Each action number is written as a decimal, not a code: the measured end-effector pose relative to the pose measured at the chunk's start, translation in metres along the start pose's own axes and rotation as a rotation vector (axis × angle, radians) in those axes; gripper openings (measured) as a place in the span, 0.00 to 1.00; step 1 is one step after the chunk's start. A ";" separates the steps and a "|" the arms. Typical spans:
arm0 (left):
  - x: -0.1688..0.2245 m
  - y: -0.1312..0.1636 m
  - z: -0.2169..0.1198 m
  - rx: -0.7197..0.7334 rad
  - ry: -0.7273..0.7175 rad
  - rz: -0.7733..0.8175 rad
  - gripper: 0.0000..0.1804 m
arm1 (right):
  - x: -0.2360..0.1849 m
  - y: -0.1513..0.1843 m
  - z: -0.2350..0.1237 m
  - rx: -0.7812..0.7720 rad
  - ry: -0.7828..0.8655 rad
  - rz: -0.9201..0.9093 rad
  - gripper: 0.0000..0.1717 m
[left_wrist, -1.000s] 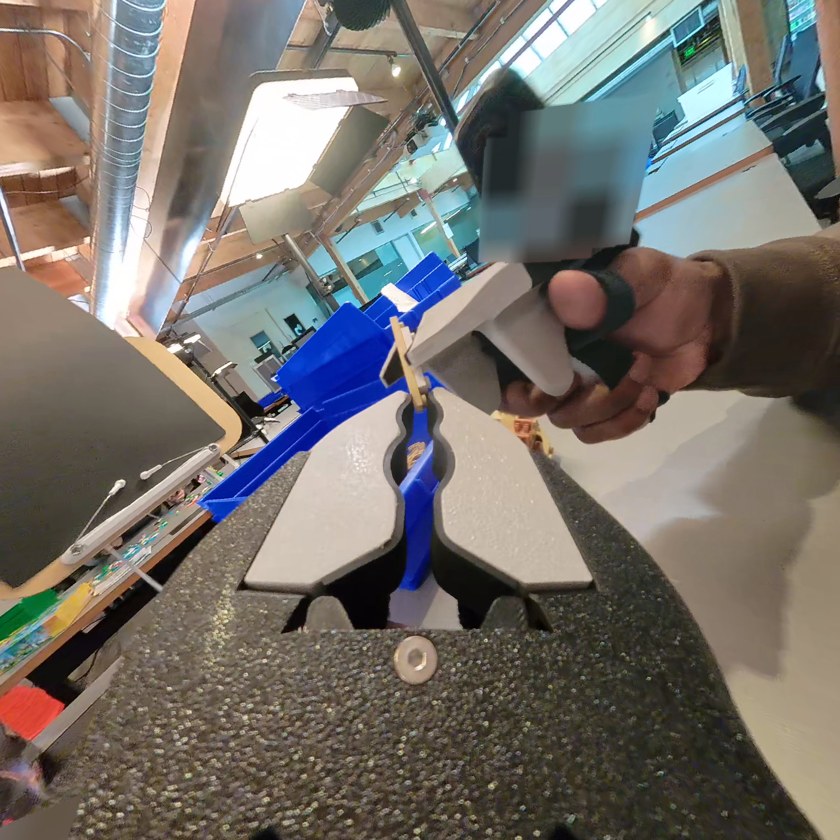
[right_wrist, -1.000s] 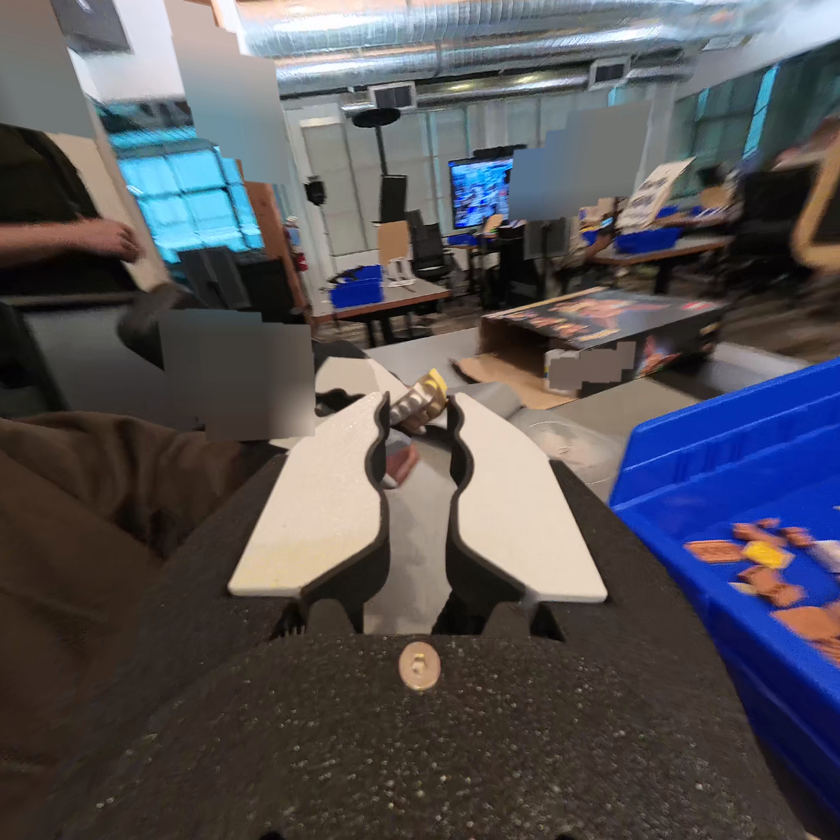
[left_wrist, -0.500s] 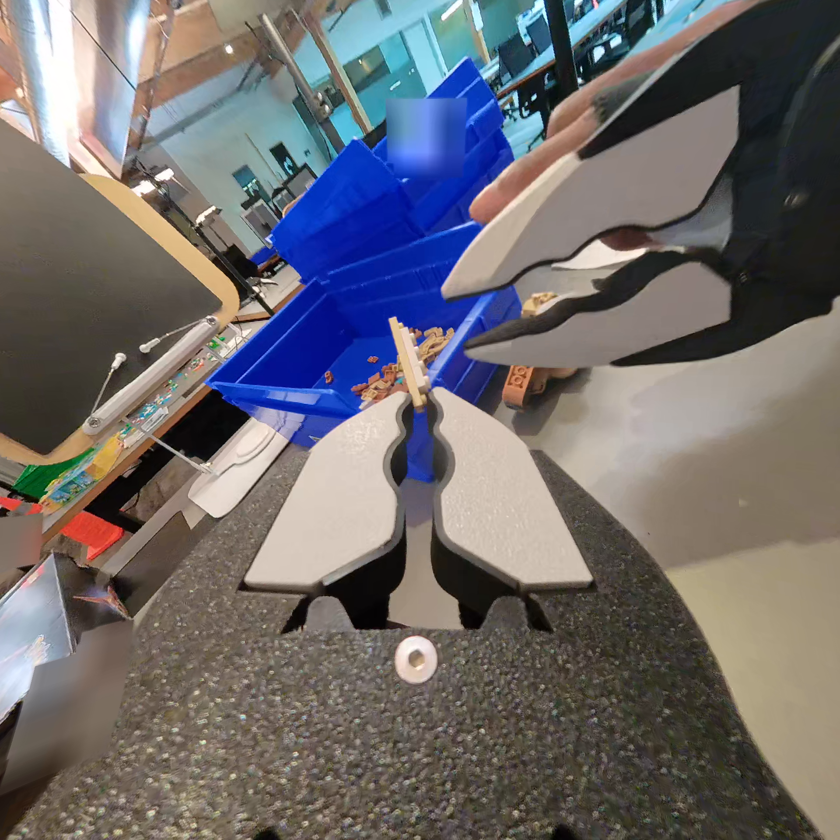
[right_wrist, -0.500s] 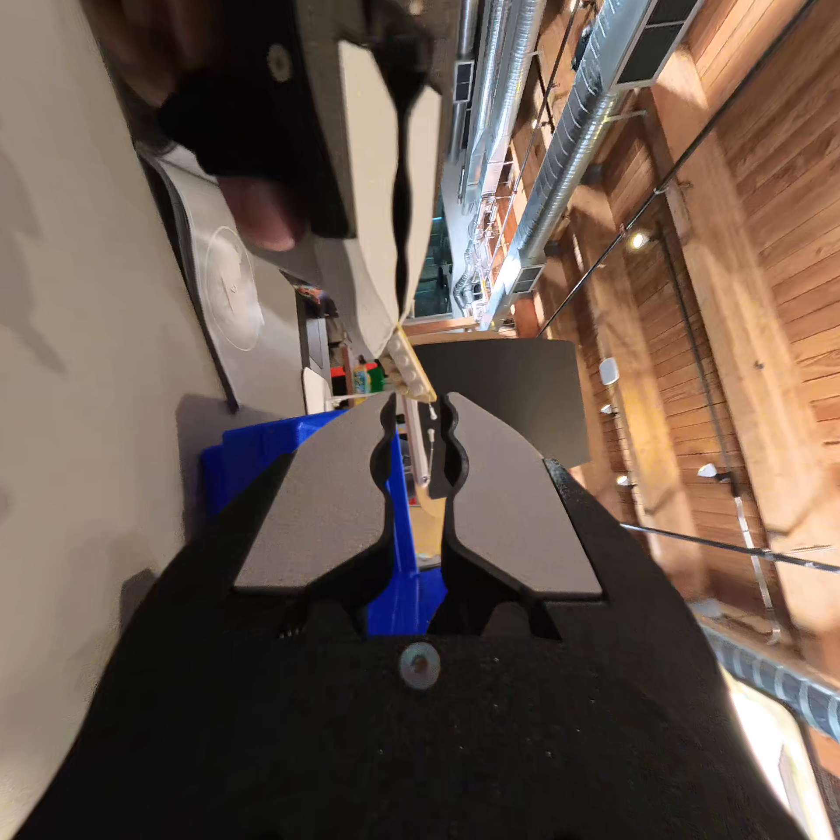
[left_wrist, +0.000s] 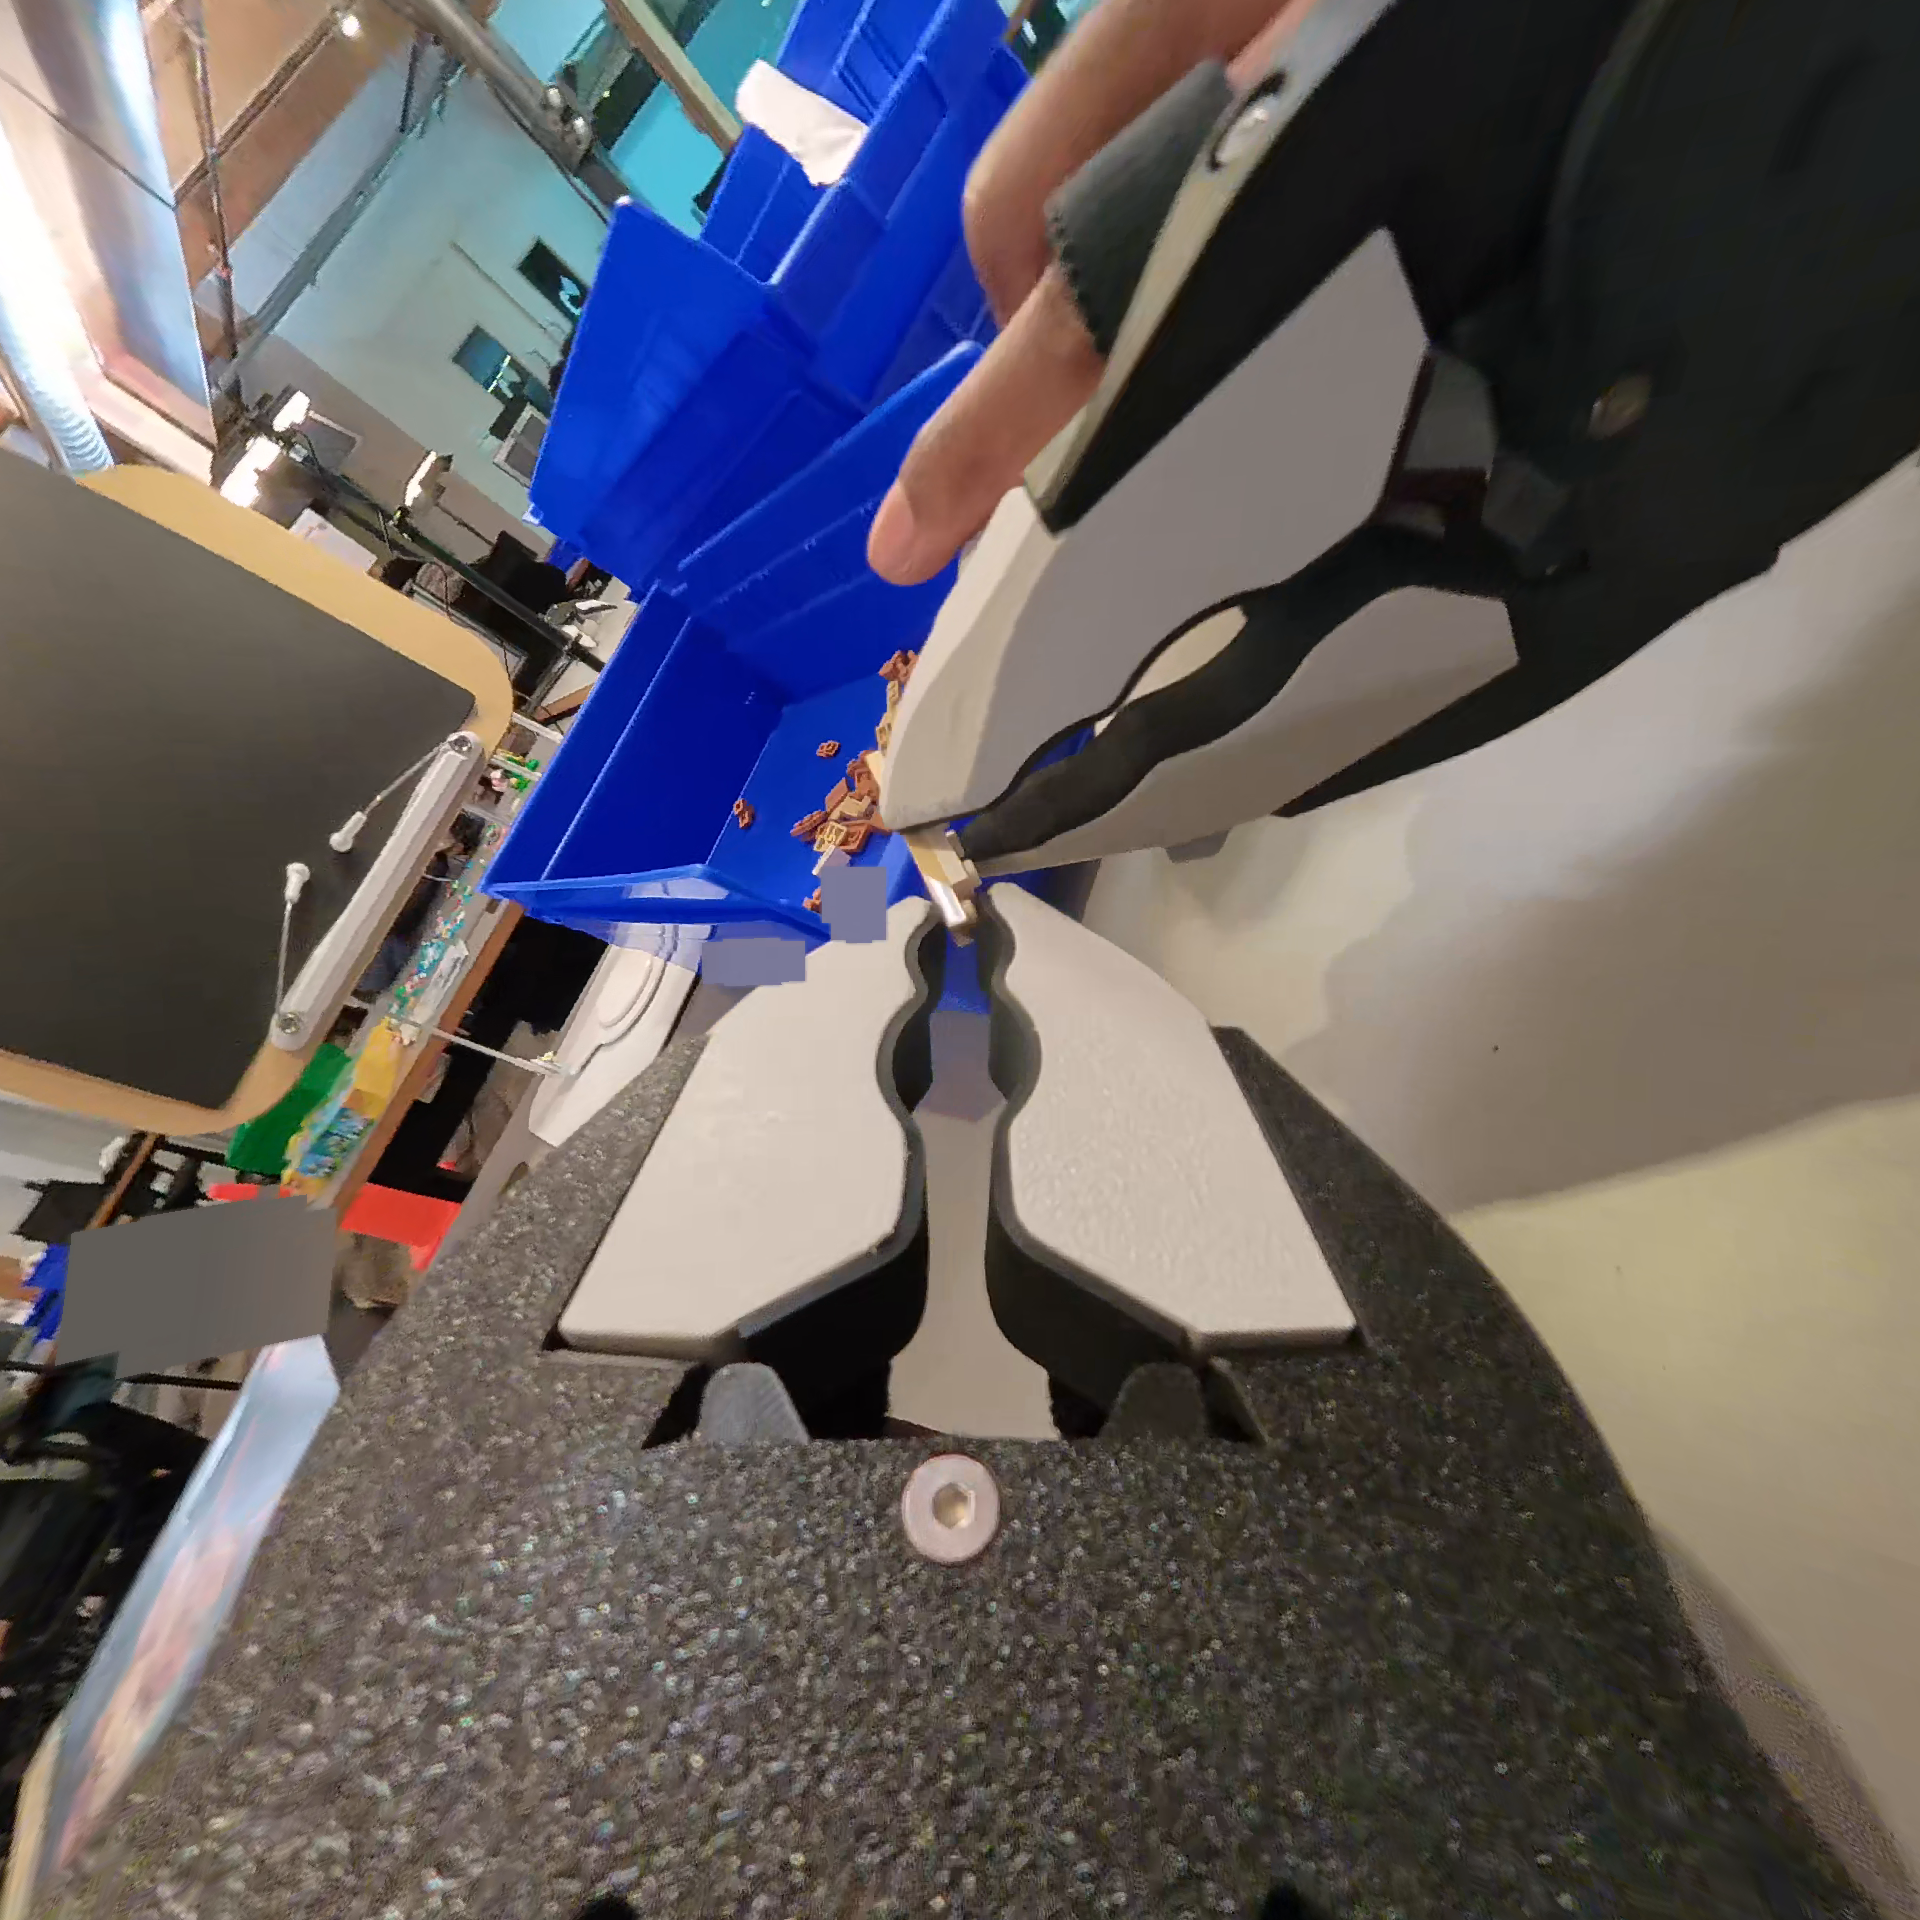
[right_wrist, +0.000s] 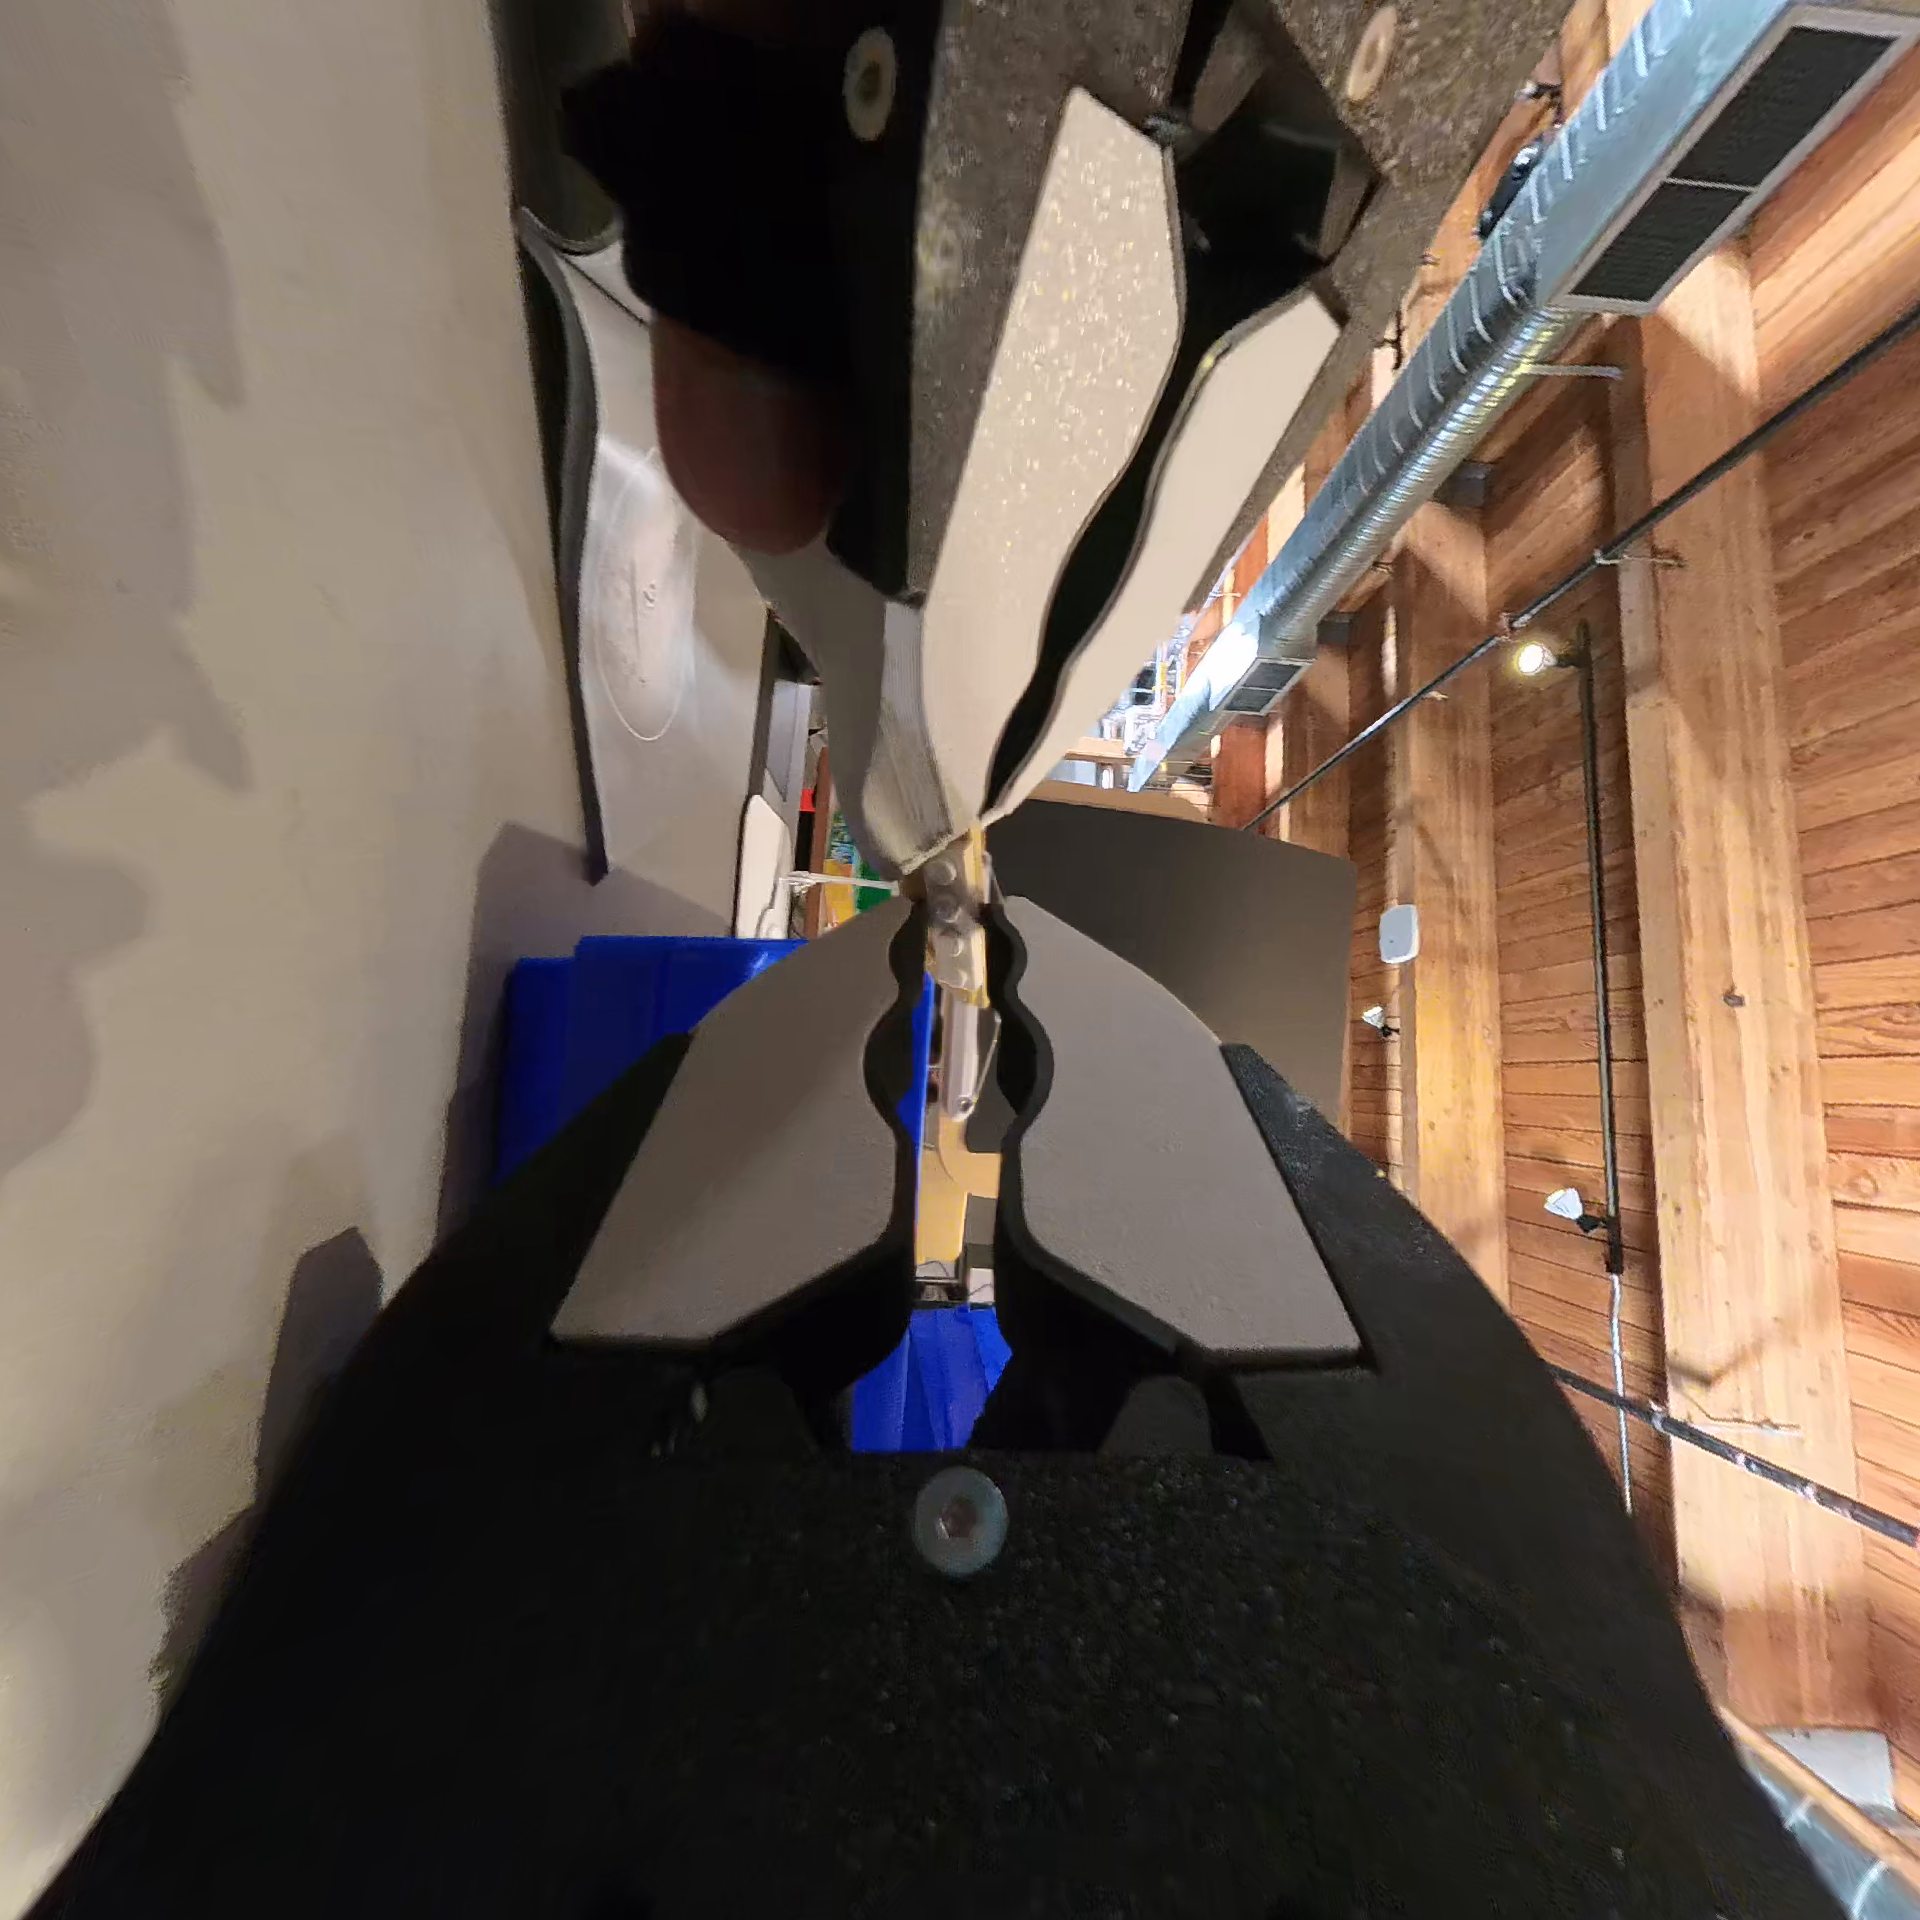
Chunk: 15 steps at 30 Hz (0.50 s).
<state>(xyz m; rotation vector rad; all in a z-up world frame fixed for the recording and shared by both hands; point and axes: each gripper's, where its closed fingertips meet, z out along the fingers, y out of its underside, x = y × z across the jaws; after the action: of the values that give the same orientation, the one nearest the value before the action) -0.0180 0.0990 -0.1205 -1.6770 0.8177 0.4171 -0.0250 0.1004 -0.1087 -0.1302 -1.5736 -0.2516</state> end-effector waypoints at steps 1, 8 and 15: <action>0.002 0.001 0.000 -0.006 0.006 0.023 0.03 | -0.002 -0.001 0.000 0.001 -0.019 -0.008 0.06; 0.009 -0.004 -0.004 0.075 0.148 -0.166 0.03 | -0.004 -0.003 -0.009 0.052 -0.069 0.108 0.05; 0.011 -0.017 -0.015 0.224 0.343 -0.434 0.03 | 0.006 -0.011 -0.023 0.135 -0.012 0.256 0.04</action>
<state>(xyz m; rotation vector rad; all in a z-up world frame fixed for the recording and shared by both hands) -0.0012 0.0828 -0.1116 -1.6767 0.6876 -0.2601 -0.0054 0.0838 -0.1032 -0.2258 -1.5625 0.0557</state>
